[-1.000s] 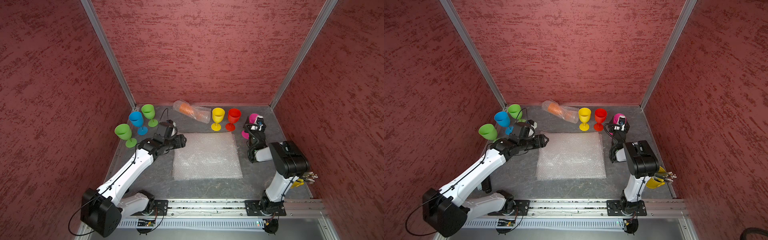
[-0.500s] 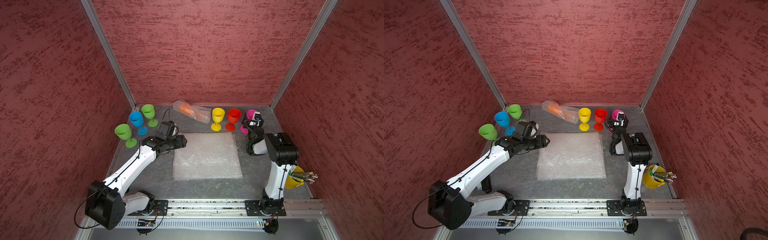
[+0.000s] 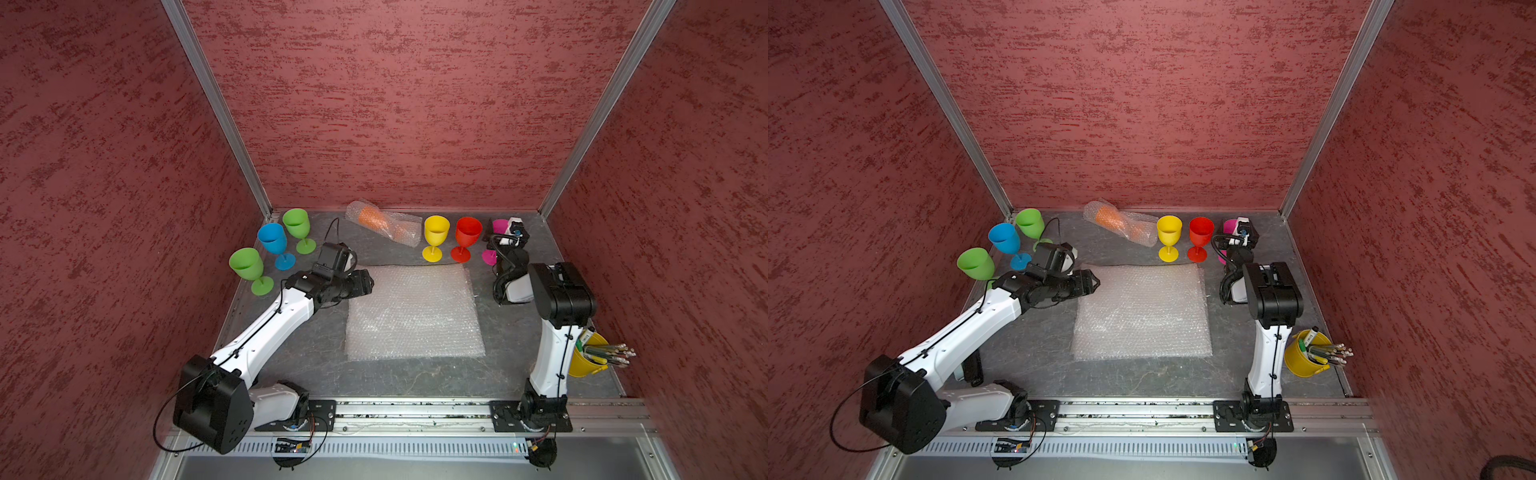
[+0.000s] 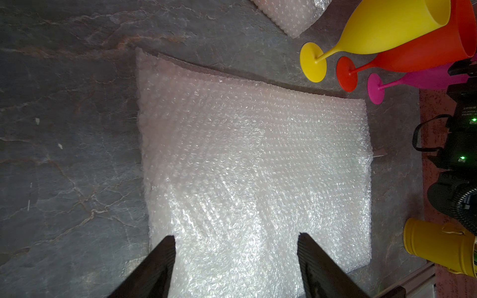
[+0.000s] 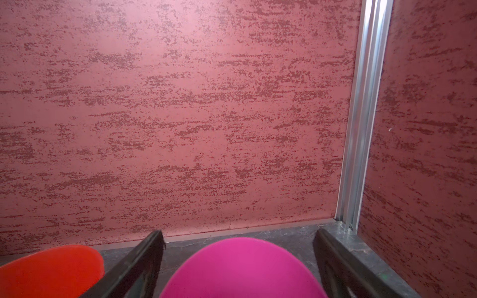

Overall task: Unpack wine glasses from bubble wrap
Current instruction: Place the wine glass at the center of the board, then pick up the bubble wrap from the center of the board.

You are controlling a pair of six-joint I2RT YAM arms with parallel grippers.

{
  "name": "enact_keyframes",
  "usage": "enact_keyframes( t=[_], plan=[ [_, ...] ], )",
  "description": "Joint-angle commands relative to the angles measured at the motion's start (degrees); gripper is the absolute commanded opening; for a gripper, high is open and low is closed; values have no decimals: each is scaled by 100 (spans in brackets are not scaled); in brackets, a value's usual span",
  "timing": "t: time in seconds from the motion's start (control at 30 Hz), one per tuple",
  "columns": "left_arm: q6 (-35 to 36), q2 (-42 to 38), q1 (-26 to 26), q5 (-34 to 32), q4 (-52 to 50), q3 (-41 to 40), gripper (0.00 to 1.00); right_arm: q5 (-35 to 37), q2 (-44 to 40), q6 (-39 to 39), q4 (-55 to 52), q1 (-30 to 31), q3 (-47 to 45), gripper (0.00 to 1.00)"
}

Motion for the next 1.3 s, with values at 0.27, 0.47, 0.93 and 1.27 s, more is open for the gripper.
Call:
enact_keyframes(
  t=[0.27, 0.47, 0.93, 1.27],
  plan=[
    [-14, -42, 66, 29, 112, 84, 77, -28, -719, 133, -25, -50, -143, 95],
    [19, -299, 84, 33, 133, 17, 78, 1, -1760, 192, -416, -48, -369, 99],
    [11, -619, 160, -145, 71, 35, 79, 2485, -3088, -2266, -4974, 2364, 1899, 99],
    [-1458, 445, 331, -944, -273, 1141, 100, 614, -3393, 157, -6288, 2933, 2292, 97]
  ],
)
